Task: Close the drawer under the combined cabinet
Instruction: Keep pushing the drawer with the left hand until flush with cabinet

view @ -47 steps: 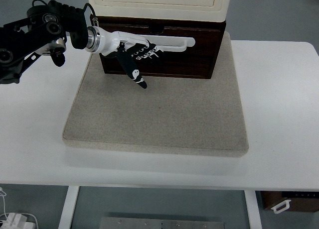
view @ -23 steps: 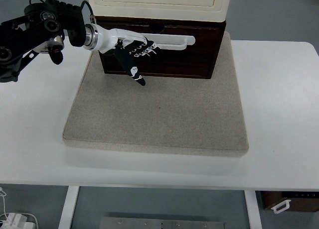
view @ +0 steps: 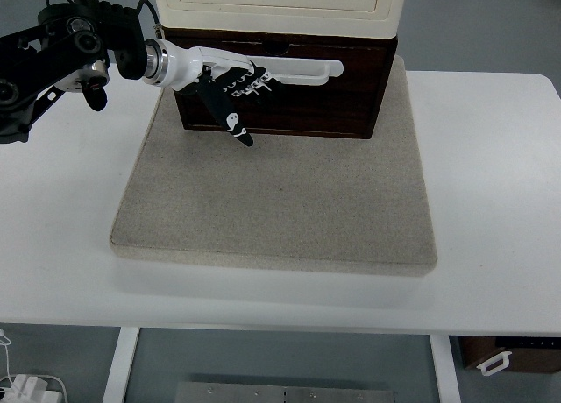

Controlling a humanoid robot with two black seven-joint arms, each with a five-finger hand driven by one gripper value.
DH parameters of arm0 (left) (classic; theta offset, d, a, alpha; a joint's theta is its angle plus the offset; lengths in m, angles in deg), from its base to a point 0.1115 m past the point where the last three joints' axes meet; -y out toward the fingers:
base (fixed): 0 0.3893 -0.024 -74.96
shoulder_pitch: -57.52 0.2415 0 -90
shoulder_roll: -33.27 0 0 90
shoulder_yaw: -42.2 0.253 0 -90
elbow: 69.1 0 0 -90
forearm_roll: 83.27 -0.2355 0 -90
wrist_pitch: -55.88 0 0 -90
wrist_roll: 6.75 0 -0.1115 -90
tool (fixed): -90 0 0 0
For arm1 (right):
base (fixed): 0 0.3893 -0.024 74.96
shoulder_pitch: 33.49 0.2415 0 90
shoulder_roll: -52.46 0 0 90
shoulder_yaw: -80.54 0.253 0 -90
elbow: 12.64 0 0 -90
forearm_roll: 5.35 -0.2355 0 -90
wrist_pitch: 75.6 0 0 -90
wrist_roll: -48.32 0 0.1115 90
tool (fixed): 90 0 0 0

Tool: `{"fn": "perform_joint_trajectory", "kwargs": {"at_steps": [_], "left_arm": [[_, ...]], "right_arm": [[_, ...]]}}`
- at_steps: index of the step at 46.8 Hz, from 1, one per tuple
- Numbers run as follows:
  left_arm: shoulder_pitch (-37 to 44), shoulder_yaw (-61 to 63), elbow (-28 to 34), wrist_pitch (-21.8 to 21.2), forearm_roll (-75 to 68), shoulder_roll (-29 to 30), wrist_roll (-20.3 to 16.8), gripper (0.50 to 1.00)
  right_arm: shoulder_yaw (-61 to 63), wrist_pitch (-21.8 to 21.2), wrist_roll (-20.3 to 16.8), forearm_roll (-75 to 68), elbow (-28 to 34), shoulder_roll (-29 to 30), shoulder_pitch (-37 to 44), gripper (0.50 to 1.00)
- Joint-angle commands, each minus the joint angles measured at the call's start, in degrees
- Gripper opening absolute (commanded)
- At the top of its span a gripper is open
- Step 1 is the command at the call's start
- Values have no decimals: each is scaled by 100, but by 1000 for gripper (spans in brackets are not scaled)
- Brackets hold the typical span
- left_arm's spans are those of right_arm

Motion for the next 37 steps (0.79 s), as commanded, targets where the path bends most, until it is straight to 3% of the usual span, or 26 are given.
{"fn": "perform_joint_trajectory", "kwargs": {"at_steps": [1,23,37], "left_arm": [[2,0,-9,26,9,-1,-2,1000],[29,-26,-598,105,27,-27,-81,1000],[125,-772,-862,178,150,-27,-529,1000]], "right_arm": [[0,1,0,1,2,0,0,952],[0,1,0,1,-7,0,0,952],[0,1,0,1,-7,0,0,952]]}}
